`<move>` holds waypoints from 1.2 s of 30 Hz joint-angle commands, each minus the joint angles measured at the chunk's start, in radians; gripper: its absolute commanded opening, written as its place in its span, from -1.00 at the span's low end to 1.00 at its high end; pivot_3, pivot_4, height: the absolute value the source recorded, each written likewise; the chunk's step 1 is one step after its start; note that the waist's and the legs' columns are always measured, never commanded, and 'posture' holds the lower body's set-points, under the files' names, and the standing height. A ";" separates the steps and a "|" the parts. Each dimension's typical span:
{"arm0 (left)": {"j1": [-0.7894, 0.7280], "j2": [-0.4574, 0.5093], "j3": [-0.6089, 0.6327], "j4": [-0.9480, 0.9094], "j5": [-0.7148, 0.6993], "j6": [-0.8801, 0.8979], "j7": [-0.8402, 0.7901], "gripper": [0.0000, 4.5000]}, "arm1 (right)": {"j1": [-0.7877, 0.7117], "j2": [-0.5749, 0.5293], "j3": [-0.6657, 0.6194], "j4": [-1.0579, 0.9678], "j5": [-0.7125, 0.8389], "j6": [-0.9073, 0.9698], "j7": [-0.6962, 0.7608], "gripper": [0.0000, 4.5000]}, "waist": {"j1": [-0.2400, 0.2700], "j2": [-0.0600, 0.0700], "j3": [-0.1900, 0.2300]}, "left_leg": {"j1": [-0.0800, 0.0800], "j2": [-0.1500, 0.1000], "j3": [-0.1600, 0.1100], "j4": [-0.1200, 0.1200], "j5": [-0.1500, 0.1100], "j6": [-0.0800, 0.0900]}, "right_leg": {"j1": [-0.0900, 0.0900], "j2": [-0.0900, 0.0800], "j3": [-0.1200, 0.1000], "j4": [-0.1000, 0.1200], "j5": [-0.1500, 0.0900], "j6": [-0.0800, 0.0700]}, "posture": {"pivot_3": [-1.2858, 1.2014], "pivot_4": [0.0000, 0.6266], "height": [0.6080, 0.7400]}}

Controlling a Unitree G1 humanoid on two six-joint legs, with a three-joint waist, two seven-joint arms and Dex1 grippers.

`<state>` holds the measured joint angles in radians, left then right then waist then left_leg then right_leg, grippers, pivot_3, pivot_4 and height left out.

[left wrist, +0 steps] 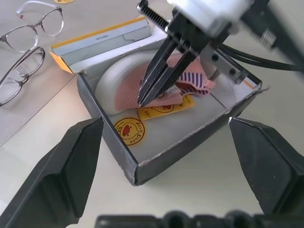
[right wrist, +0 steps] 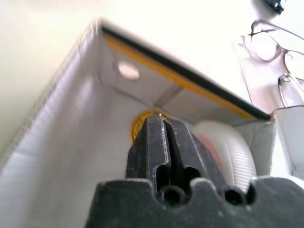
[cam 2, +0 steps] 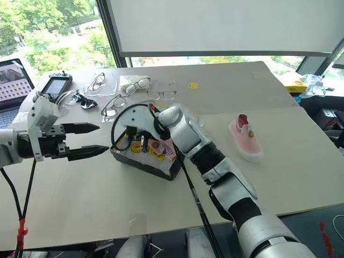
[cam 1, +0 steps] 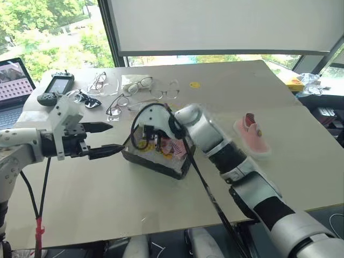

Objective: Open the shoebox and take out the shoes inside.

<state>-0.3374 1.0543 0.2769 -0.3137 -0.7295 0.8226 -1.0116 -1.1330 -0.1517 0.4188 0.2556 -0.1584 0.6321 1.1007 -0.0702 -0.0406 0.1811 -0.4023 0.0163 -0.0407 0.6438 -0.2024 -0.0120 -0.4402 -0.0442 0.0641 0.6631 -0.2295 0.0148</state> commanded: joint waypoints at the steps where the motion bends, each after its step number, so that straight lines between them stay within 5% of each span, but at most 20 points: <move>1: -0.021 -0.002 0.004 -0.007 0.004 -0.024 -0.001 1.00 | -0.052 -0.052 -0.047 -0.117 0.056 0.090 0.030 -0.19 | 0.001 0.000 0.000 | 0.000 0.000 0.000 0.000 0.000 0.000 | 0.000 0.000 0.000 0.000 0.000 0.000 | 0.03 -0.52 1.00; 4: -0.025 -0.006 -0.005 -0.004 0.007 -0.029 0.000 1.00 | -0.047 -0.151 -0.007 -0.151 0.015 0.052 0.044 0.26 | 0.001 0.000 0.000 | 0.000 0.000 0.000 0.000 0.000 0.000 | 0.000 0.000 0.000 0.000 0.000 0.000 | 0.03 -0.52 1.00; 9: -0.028 -0.009 -0.013 0.002 0.011 -0.035 -0.005 1.00 | 0.045 -0.383 0.115 -0.285 -0.042 -0.132 0.164 0.26 | 0.010 0.000 0.000 | -0.002 -0.001 0.000 0.000 0.000 0.000 | 0.000 -0.001 -0.001 -0.003 0.000 0.000 | 0.03 -0.52 1.00; 13: -0.040 -0.015 -0.031 0.018 0.021 -0.044 -0.013 1.00 | 0.115 -0.469 0.171 -0.367 -0.027 -0.312 0.261 0.26 | -0.003 0.000 0.000 | -0.002 0.000 0.000 -0.001 0.000 0.001 | 0.000 0.000 -0.001 -0.004 0.000 0.001 | 0.03 -0.52 1.00; 21: -0.056 -0.044 -0.058 0.026 0.037 -0.058 -0.010 1.00 | 0.015 -0.376 0.228 -0.160 -0.092 -0.510 0.266 0.26 | -0.003 0.000 0.000 | 0.002 0.000 0.002 0.000 0.000 0.001 | 0.001 0.001 0.001 -0.001 -0.001 0.001 | 0.03 -0.52 1.00; 36: 0.045 -0.095 -0.009 -0.050 0.014 -0.049 0.057 1.00 | -0.182 -0.268 0.364 0.258 -0.141 -0.906 0.504 0.26 | -0.003 0.000 0.000 | 0.002 0.001 0.001 -0.001 0.000 0.001 | 0.001 0.001 0.001 -0.001 0.000 0.000 | 0.03 -0.52 1.00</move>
<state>-0.2965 0.9606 0.2283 -0.3284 -0.7063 0.7826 -0.9661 -1.2829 -0.4393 0.7749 0.4712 -0.2835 -0.2115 1.5604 -0.0736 -0.0404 0.1814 -0.4005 0.0171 -0.0394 0.6430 -0.2029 -0.0114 -0.4394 -0.0435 0.0647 0.6621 -0.2295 0.0146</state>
